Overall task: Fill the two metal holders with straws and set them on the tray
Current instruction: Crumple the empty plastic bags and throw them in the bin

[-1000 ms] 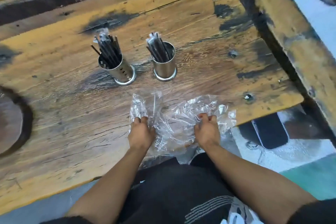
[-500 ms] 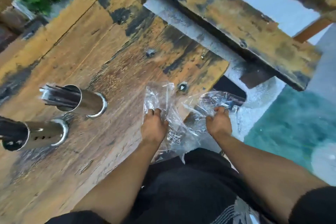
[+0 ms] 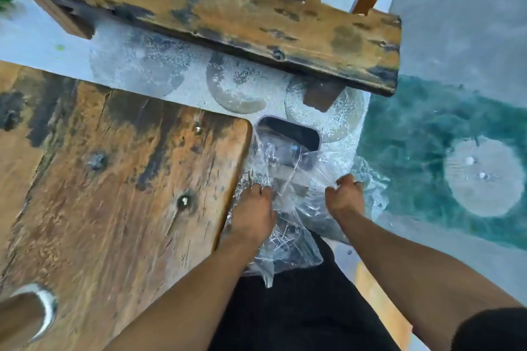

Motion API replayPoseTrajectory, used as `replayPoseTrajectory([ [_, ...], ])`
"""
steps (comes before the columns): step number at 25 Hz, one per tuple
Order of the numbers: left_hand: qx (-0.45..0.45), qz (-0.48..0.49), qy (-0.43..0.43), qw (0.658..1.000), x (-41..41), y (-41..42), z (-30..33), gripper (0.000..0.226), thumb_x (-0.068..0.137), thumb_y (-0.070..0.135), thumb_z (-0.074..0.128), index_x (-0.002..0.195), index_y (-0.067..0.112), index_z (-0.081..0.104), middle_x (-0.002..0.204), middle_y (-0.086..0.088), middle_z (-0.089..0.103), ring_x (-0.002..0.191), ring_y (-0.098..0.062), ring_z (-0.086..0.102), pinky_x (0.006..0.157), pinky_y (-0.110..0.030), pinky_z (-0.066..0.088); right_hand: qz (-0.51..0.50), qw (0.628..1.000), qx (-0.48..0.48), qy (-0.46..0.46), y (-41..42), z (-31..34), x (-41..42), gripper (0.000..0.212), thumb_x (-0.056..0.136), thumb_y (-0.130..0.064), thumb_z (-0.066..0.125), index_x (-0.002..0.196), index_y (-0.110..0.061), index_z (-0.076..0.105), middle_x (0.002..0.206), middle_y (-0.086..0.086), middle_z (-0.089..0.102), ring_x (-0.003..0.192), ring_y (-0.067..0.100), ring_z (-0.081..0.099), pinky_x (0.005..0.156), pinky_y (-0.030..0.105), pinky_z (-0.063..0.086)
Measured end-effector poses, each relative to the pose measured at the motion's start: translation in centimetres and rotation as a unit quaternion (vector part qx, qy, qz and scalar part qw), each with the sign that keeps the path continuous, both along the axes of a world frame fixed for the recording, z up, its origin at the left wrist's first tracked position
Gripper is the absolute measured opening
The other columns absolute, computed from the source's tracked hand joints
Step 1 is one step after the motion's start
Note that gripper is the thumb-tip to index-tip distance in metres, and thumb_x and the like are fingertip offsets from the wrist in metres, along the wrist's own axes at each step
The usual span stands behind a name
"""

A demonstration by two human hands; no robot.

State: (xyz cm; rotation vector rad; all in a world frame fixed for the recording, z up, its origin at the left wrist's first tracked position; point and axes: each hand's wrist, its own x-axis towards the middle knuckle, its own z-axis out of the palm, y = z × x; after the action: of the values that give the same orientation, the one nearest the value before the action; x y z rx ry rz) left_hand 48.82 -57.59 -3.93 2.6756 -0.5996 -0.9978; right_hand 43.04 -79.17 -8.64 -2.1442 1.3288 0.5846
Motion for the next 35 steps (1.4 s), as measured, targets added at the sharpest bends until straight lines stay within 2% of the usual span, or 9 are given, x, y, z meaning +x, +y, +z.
replayPoseTrajectory([
  [5, 0.081, 0.09, 0.089, 0.989, 5.7, -7.7, -7.7, 0.044, 0.094, 0.018, 0.061, 0.137, 0.014, 0.051, 0.135, -0.014, 0.05, 0.121, -0.034, 0.055, 0.087, -0.045, 0.054, -0.04, 0.999, 0.017, 0.028, -6.1, -6.5, 3.4, 0.028, 0.092, -0.021, 0.057, 0.12, -0.016, 0.053, 0.137, 0.018, 0.034, 0.099, 0.04, 0.062, 0.084, 0.043, 0.054],
  [12, 0.175, 0.084, 0.057, 0.979, 13.7, -14.3, -24.8, 0.04, 0.096, 0.022, 0.065, 0.132, 0.009, 0.055, 0.144, -0.02, 0.039, 0.125, -0.035, 0.05, 0.088, -0.047, 0.057, 0.019, 0.997, 0.039, -0.064, -8.8, -20.2, 9.5, 0.038, 0.093, -0.019, 0.06, 0.13, -0.022, 0.05, 0.129, 0.014, 0.044, 0.086, 0.033, 0.063, 0.074, 0.036, 0.052],
  [14, 0.176, 0.115, 0.05, 0.976, 15.0, -15.3, -29.2, 0.029, 0.096, 0.016, 0.062, 0.123, 0.005, 0.059, 0.137, -0.019, 0.047, 0.112, -0.03, 0.056, 0.088, -0.043, 0.058, 0.063, 0.989, 0.084, -0.1, -7.7, -24.0, 11.2, 0.041, 0.094, -0.018, 0.06, 0.133, -0.023, 0.051, 0.13, 0.013, 0.048, 0.084, 0.028, 0.062, 0.077, 0.03, 0.05],
  [17, 0.155, 0.191, 0.071, 0.967, 16.7, -15.7, -36.3, 0.011, 0.095, 0.006, 0.057, 0.098, 0.001, 0.066, 0.099, -0.016, 0.068, 0.082, -0.027, 0.068, 0.074, -0.041, 0.062, 0.099, 0.982, 0.127, -0.095, -6.6, -31.1, 13.4, 0.04, 0.096, -0.017, 0.057, 0.136, -0.023, 0.051, 0.136, 0.013, 0.047, 0.09, 0.026, 0.063, 0.083, 0.028, 0.049],
  [21, 0.131, 0.182, 0.125, 0.967, 17.5, -15.8, -42.7, 0.017, 0.095, 0.012, 0.061, 0.092, -0.003, 0.069, 0.095, -0.018, 0.073, 0.089, -0.032, 0.07, 0.08, -0.041, 0.06, 0.097, 0.989, 0.107, -0.024, -6.7, -38.5, 15.0, 0.042, 0.097, -0.016, 0.054, 0.138, -0.026, 0.049, 0.136, 0.014, 0.043, 0.077, 0.026, 0.061, 0.083, 0.032, 0.051],
  [25, 0.152, 0.188, 0.171, 0.955, 18.5, -16.8, -47.2, 0.026, 0.098, 0.018, 0.059, 0.111, -0.003, 0.065, 0.109, -0.019, 0.07, 0.103, -0.032, 0.068, 0.086, -0.037, 0.057, 0.084, 0.987, 0.134, 0.024, -6.5, -44.1, 17.0, 0.047, 0.096, -0.016, 0.058, 0.141, -0.025, 0.048, 0.144, 0.015, 0.04, 0.105, 0.035, 0.066, 0.093, 0.037, 0.053],
  [29, 0.129, 0.267, 0.21, 0.932, 20.2, -17.2, -50.9, 0.034, 0.103, 0.015, 0.047, 0.129, -0.005, 0.054, 0.121, -0.019, 0.064, 0.112, -0.032, 0.064, 0.094, -0.039, 0.054, 0.095, 0.975, 0.184, 0.077, -5.6, -48.5, 18.5, 0.059, 0.101, -0.025, 0.052, 0.155, -0.013, 0.032, 0.151, 0.022, 0.042, 0.133, 0.036, 0.051, 0.107, 0.035, 0.044],
  [31, 0.132, 0.272, 0.192, 0.934, 20.4, -17.4, -51.2, 0.034, 0.101, 0.013, 0.046, 0.129, -0.005, 0.055, 0.13, -0.022, 0.062, 0.119, -0.035, 0.061, 0.1, -0.039, 0.051, 0.1, 0.967, 0.216, 0.09, -5.3, -49.1, 18.6, 0.066, 0.103, -0.025, 0.049, 0.16, -0.012, 0.019, 0.158, 0.023, 0.035, 0.141, 0.037, 0.042, 0.112, 0.038, 0.04],
  [35, 0.11, 0.3, 0.158, 0.934, 19.1, -17.3, -48.4, 0.026, 0.095, 0.014, 0.051, 0.112, -0.001, 0.064, 0.118, -0.021, 0.068, 0.11, -0.036, 0.064, 0.083, -0.033, 0.046, 0.1, 0.97, 0.206, 0.078, -5.2, -46.5, 17.5, 0.073, 0.098, -0.012, 0.058, 0.159, -0.013, 0.019, 0.162, 0.021, 0.018, 0.14, 0.042, 0.042, 0.114, 0.042, 0.04],
])
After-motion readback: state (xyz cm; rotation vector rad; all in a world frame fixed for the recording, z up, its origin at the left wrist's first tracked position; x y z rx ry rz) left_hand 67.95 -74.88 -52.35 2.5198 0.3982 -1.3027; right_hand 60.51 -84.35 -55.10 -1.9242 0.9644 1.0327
